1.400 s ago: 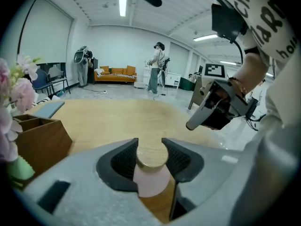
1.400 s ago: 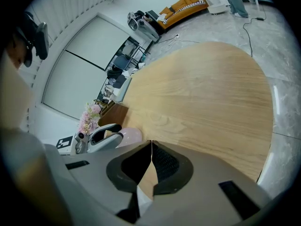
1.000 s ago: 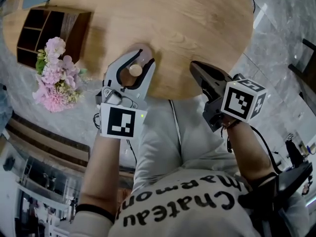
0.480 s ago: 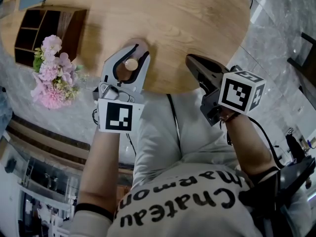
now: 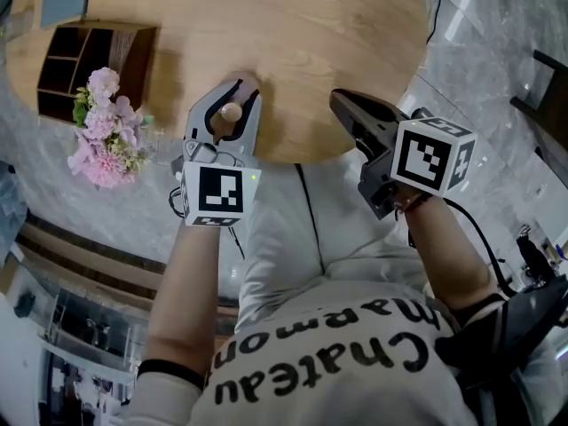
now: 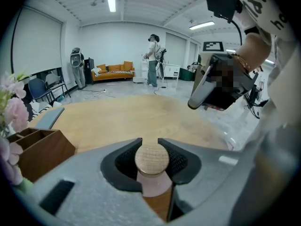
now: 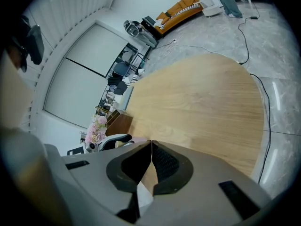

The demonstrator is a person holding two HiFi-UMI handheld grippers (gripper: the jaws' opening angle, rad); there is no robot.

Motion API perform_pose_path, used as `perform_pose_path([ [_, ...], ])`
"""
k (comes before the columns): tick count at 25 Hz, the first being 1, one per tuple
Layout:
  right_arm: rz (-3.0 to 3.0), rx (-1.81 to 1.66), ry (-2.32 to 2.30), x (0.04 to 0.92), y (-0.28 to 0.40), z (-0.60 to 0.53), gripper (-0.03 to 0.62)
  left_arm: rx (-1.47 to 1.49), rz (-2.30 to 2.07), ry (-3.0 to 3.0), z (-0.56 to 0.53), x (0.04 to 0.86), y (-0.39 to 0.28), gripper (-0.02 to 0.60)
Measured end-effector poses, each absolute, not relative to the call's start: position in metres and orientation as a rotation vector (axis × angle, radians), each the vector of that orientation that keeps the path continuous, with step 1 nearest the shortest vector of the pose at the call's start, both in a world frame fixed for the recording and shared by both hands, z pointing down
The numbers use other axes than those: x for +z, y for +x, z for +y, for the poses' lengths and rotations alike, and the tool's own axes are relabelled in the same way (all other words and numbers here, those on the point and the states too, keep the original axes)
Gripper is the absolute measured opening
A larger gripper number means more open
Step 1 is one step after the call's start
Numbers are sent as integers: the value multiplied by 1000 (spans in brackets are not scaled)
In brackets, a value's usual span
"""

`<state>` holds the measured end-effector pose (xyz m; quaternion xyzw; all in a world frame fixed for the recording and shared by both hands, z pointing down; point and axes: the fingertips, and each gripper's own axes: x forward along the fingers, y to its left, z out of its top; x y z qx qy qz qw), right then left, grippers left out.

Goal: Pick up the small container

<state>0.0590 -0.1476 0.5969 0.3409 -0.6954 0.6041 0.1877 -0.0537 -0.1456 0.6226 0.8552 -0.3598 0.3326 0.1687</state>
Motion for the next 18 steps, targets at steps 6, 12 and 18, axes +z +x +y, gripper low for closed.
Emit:
perform_pose_path([
  [6,-1984,1700,994,577,64,-154,12,937,-1022,2428,-155,618,-54,103],
  [12,-2003,1700,1015,555,72,-157,12,939,-1028,2335,-150,616,-56,103],
  [18,-2033,1687,1006,534,74,-156,13,945,-1027,2278,-134,602,-56,103],
])
